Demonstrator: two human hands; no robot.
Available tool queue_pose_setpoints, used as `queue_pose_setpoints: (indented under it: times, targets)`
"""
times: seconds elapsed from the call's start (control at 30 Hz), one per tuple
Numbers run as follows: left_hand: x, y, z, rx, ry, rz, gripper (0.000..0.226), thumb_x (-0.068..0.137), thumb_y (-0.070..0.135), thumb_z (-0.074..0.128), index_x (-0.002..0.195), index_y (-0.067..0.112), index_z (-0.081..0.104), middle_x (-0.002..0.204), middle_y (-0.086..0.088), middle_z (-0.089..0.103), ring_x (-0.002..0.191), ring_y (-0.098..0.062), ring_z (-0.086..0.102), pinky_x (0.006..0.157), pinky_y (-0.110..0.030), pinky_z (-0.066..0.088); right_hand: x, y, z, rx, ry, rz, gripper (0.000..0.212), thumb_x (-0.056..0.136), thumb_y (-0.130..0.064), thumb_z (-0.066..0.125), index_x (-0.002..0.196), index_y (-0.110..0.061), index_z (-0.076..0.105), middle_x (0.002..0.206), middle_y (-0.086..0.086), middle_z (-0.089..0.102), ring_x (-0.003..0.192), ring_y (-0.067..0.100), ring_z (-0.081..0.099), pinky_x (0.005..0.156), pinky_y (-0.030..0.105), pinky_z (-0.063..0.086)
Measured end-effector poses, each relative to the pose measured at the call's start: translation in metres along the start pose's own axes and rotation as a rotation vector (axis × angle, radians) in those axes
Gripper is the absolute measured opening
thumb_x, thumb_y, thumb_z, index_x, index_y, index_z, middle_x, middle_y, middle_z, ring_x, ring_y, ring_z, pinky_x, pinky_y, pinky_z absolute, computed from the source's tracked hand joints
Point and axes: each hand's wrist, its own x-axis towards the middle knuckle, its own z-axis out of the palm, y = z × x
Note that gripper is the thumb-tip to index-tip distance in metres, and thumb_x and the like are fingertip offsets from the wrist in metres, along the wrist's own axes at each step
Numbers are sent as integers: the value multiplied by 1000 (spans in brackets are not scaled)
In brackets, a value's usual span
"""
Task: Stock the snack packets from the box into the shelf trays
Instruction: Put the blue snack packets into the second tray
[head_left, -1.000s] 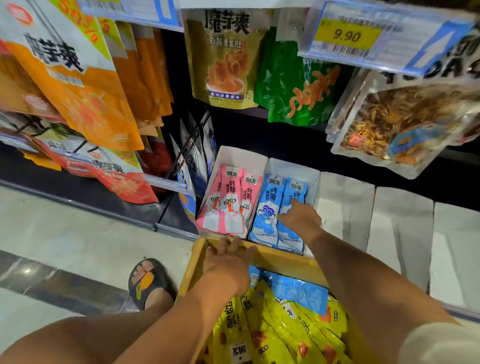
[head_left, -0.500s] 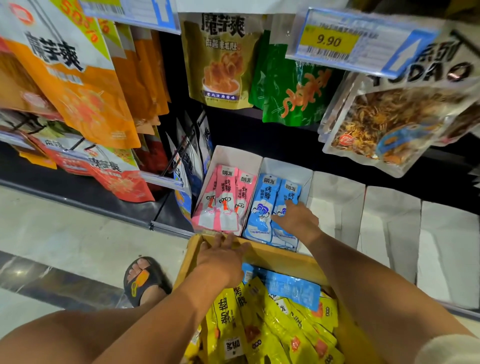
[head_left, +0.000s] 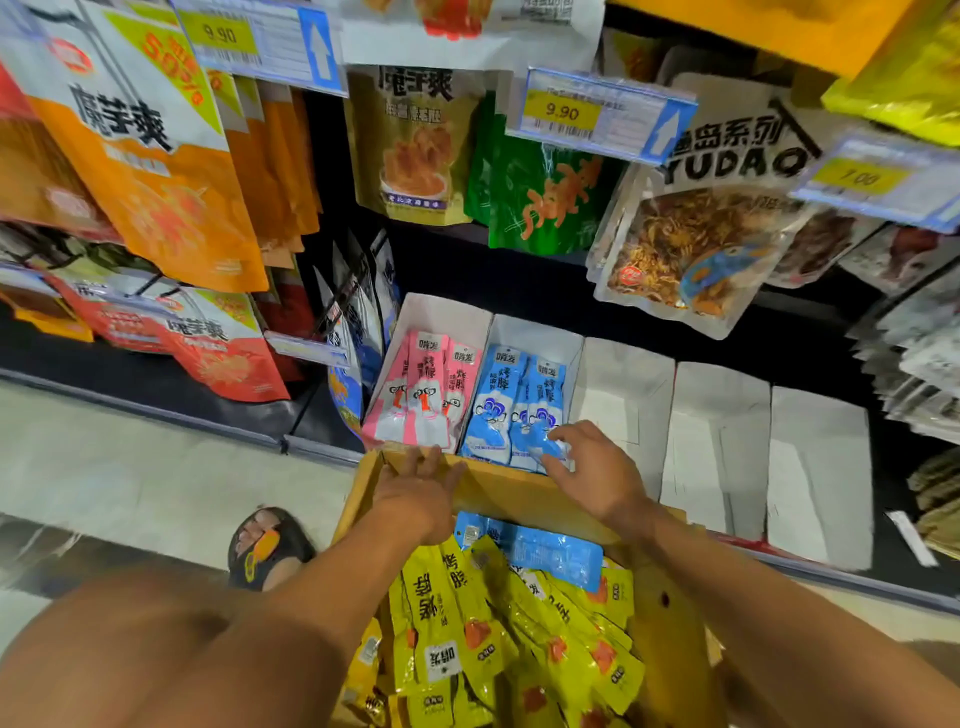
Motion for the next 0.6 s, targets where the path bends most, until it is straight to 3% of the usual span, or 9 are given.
queue_pose_setpoints:
  times: [0.13,0.23,0.33,0.43,0.6]
  targets:
    - [-1,2,2,32,-8,-5,88,104,41,50,161,38,-17,167,1,-28,155,-34,-21,126,-61,5,-41,14,6,53,-15,-36,17,96,-45,55,106,-36,63,97,-15,61,83,6,59,69,29,51]
    - [-1,2,4,36,-6,-9,90,104,40,51,159,39,-19,166,1,-30,155,-33,-22,126,-61,4,-62,33,25,4,-80,-40,13,95,-38,55,97,-29,64,86,-10,64,80,12,60,61,30,46]
    - [2,1,9,44,-6,-10,91,104,42,51,159,40,-21,165,2,-33,154,-32,-25,126,-60,2,-70,55,54,-37,-207,20,21,95,-40,56,106,-25,66,103,-8,70,95,17,66,65,28,46]
    - [5,1,13,56,-8,-1,91,104,47,49,157,39,-25,163,1,-36,153,-33,-27,126,-60,2,-70,76,83,-83,-368,138,41,95,-45,57,131,-26,60,128,-3,66,115,20,63,88,34,55]
    - [7,1,16,67,-22,0,95,103,44,51,155,39,-29,160,2,-42,151,-34,-32,126,-59,5,-59,91,120,-137,-539,222,56,95,-33,56,148,-21,42,149,4,50,134,25,50,108,38,45]
